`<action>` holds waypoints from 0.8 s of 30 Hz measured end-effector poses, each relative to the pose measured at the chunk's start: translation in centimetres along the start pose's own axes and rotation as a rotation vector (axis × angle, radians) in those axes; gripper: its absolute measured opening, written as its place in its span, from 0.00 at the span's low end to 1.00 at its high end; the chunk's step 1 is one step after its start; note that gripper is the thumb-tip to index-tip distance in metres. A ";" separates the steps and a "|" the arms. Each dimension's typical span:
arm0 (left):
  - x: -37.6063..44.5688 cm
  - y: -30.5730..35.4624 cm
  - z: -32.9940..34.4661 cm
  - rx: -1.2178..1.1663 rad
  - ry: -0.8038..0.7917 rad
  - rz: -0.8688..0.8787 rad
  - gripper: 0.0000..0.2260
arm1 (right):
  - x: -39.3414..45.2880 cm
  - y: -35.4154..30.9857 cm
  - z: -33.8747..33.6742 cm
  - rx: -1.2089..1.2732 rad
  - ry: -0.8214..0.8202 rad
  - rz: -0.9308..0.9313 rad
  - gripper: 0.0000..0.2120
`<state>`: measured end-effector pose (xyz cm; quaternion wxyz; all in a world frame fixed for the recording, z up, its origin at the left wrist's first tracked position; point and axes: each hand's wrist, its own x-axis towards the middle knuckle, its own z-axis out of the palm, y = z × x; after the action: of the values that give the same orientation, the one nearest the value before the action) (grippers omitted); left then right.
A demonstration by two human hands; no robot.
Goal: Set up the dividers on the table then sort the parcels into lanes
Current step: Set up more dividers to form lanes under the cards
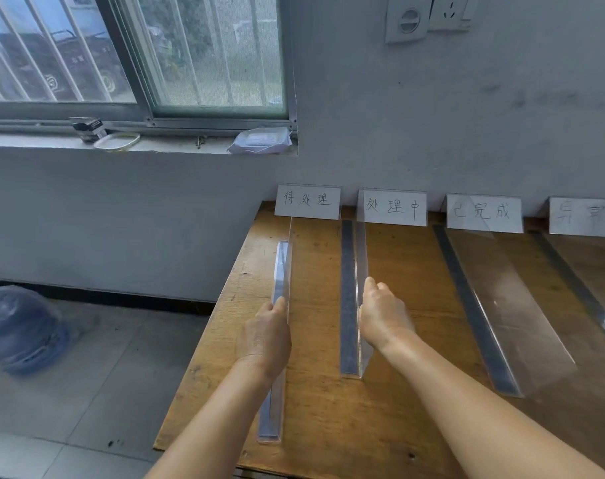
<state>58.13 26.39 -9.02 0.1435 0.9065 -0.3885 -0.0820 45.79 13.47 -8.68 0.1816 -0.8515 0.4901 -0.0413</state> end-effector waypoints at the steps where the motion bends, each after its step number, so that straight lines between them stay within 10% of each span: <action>1: 0.0 0.0 0.1 0.004 0.001 0.001 0.19 | -0.1 0.0 0.0 -0.006 -0.002 -0.002 0.26; 24: 1.5 1.1 -0.6 0.116 0.002 -0.079 0.08 | -0.4 -0.6 -1.1 -0.066 0.097 -0.210 0.27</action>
<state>58.61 24.72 -8.18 0.0880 0.9280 -0.3563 -0.0639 45.83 13.74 -7.37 0.1244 -0.9007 0.4074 -0.0851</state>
